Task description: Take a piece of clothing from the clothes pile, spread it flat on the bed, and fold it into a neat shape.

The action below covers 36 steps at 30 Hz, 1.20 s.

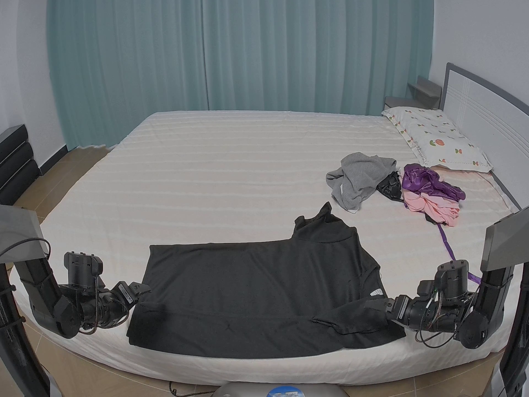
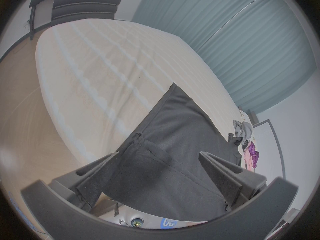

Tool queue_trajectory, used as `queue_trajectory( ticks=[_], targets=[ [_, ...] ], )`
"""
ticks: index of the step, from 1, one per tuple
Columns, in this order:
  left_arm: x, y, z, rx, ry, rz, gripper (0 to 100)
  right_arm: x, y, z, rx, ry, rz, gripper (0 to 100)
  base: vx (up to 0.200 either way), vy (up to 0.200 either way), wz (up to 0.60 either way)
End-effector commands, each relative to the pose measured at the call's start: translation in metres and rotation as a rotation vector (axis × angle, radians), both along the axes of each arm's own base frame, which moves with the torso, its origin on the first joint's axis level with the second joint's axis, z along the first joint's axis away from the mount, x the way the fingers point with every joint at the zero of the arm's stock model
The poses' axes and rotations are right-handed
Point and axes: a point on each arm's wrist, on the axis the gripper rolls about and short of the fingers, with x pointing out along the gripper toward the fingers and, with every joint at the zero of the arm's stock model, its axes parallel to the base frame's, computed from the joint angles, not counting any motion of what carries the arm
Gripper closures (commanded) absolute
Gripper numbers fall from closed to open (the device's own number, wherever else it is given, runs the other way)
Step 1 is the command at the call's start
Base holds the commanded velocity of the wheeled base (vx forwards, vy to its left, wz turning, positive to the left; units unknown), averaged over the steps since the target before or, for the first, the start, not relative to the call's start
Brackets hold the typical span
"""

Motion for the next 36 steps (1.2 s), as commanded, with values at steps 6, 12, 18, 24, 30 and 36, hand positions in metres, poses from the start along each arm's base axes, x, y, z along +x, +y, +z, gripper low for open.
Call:
queue_trajectory(
  ticks=[6, 12, 18, 24, 30, 36],
  targets=[
    [-0.003, -0.002, -0.010, -0.061, 0.050, 0.004, 0, -0.015, 0.008, 0.000, 0.138, 0.064, -0.092, 0, 0.000, 0.000, 0.00],
    [-0.002, -0.002, -0.017, -0.063, 0.061, 0.005, 0, -0.019, 0.012, -0.002, 0.171, 0.059, -0.091, 0, 0.000, 0.000, 0.00],
    [-0.003, -0.003, -0.017, -0.064, 0.064, 0.004, 0, -0.019, 0.012, -0.004, 0.171, 0.065, -0.091, 0, 0.000, 0.000, 0.00],
    [-0.003, -0.003, -0.018, -0.068, 0.065, 0.007, 0, -0.018, 0.012, -0.004, 0.175, 0.067, -0.091, 0, -0.200, 0.000, 0.00],
    [-0.002, -0.002, -0.017, -0.076, 0.061, 0.001, 0, -0.017, 0.012, -0.006, 0.176, 0.072, -0.094, 0, -0.100, 0.000, 0.00],
    [-0.002, -0.002, -0.017, -0.078, 0.058, -0.001, 0, -0.016, 0.013, -0.007, 0.177, 0.074, -0.092, 0, 0.000, 0.000, 0.00]
  ],
)
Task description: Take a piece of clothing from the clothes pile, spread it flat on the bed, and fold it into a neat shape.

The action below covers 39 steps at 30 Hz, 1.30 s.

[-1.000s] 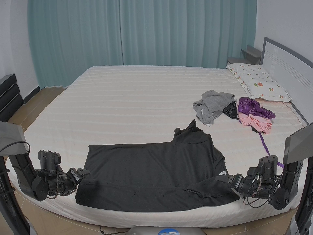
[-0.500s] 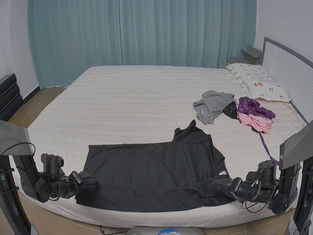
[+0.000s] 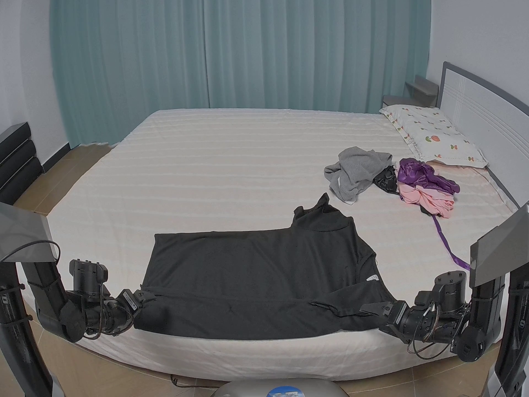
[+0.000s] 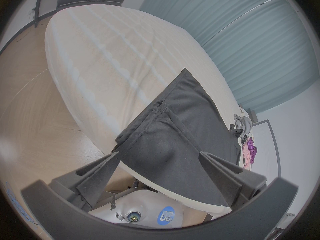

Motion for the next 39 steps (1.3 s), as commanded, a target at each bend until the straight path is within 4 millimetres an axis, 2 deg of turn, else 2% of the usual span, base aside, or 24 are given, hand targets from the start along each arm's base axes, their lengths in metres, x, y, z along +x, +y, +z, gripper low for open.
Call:
queue_trajectory(
  ticks=[1, 15, 20, 27, 33, 39],
  targets=[
    [0.001, 0.000, 0.000, 0.000, 0.000, 0.001, 0, 0.001, 0.000, 0.000, 0.004, -0.008, 0.002, 0, 0.000, 0.000, 0.00],
    [0.000, 0.001, 0.002, -0.032, -0.003, 0.000, 0, 0.006, -0.001, -0.004, 0.004, -0.008, -0.009, 0, 0.000, 0.000, 0.00],
    [0.001, 0.001, 0.002, -0.043, -0.003, 0.012, 0, 0.020, 0.003, -0.001, 0.088, -0.014, -0.072, 0, 0.000, 0.000, 0.00],
    [0.004, 0.001, 0.002, -0.043, -0.023, 0.014, 0, 0.039, 0.017, -0.007, 0.094, -0.064, -0.041, 0, 0.000, 0.000, 0.00],
    [0.012, -0.001, 0.001, -0.038, -0.038, 0.014, 0, 0.046, 0.021, -0.013, 0.042, -0.048, -0.021, 0, 0.000, 0.000, 0.00],
    [0.011, 0.000, 0.000, -0.036, -0.035, 0.016, 0, 0.053, 0.027, -0.019, -0.042, -0.036, -0.025, 0, 0.000, 0.000, 0.00]
  ],
)
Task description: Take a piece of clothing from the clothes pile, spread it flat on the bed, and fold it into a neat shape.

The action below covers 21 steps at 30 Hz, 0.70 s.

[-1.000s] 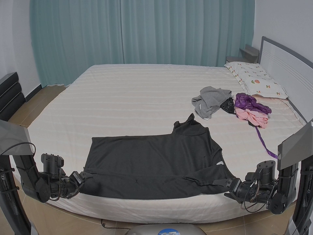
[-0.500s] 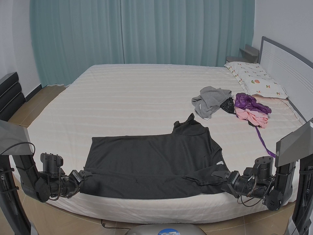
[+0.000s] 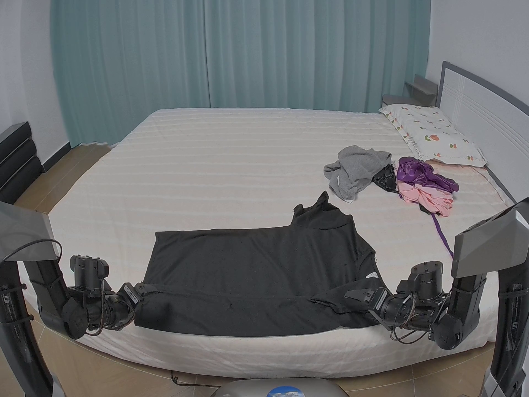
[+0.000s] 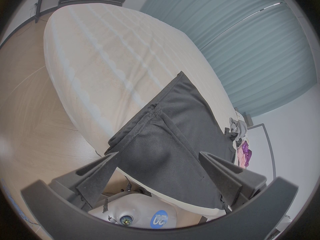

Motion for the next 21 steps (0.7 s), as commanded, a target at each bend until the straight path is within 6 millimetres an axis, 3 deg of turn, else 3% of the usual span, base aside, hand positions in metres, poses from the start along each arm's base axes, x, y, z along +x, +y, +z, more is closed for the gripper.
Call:
queue_trajectory(
  ticks=[1, 18, 19, 21],
  targets=[
    [0.000, 0.000, -0.002, 0.000, 0.005, 0.000, 0, 0.007, 0.005, -0.002, -0.026, -0.015, -0.002, 0, 0.000, 0.000, 0.00],
    [-0.001, 0.001, -0.002, 0.001, 0.003, 0.006, 0, 0.023, 0.013, -0.006, -0.116, 0.003, -0.059, 0, 0.000, 0.000, 0.00],
    [-0.001, 0.001, -0.002, 0.001, 0.003, 0.006, 0, 0.023, 0.013, -0.005, -0.118, 0.003, -0.061, 100, 0.000, 0.000, 0.00],
    [-0.002, 0.001, -0.001, 0.001, 0.003, 0.006, 0, 0.022, 0.013, -0.004, -0.134, 0.002, -0.075, 100, 0.000, 0.000, 0.00]
  ],
)
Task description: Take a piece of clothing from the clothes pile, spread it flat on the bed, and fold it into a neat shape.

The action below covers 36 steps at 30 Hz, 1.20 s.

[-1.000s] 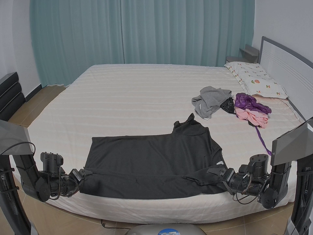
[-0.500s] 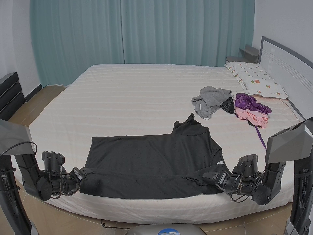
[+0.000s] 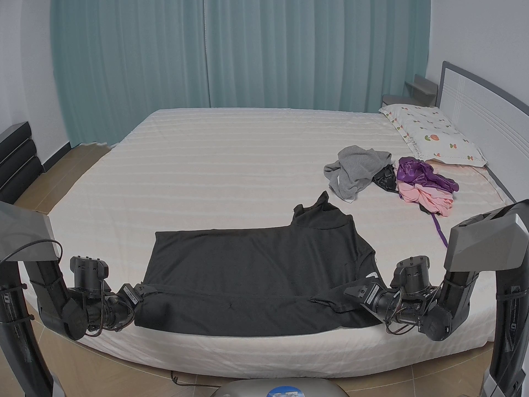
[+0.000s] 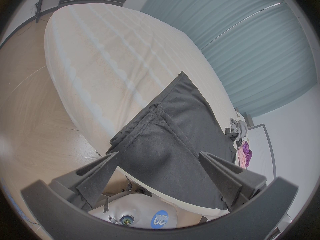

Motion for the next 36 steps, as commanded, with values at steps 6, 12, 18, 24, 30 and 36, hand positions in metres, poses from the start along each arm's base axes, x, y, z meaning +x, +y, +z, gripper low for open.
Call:
queue_trajectory(
  ticks=[6, 12, 18, 24, 30, 36],
  targets=[
    [-0.001, 0.000, -0.001, 0.000, 0.005, 0.001, 0, -0.003, 0.000, 0.008, -0.016, -0.011, -0.021, 100, 0.000, 0.000, 0.00],
    [-0.001, 0.000, -0.001, 0.002, 0.005, 0.001, 0, -0.008, 0.000, 0.013, -0.015, -0.012, -0.016, 100, 0.000, 0.000, 0.00],
    [-0.002, 0.000, -0.001, 0.002, 0.006, 0.001, 0, -0.019, -0.003, 0.027, -0.007, -0.029, -0.010, 100, 0.000, 0.000, 0.00],
    [-0.002, 0.000, -0.001, 0.003, 0.006, 0.002, 0, -0.033, -0.003, 0.039, 0.000, -0.036, 0.010, 100, 0.000, 0.000, 0.00],
    [-0.002, 0.000, -0.001, 0.003, 0.008, 0.002, 0, -0.043, -0.004, 0.053, 0.014, -0.062, 0.024, 100, 0.000, 0.000, 0.00],
    [-0.002, 0.000, -0.001, 0.003, 0.008, 0.002, 0, -0.049, -0.006, 0.057, 0.014, -0.064, 0.026, 100, 0.000, 0.000, 0.00]
  ],
)
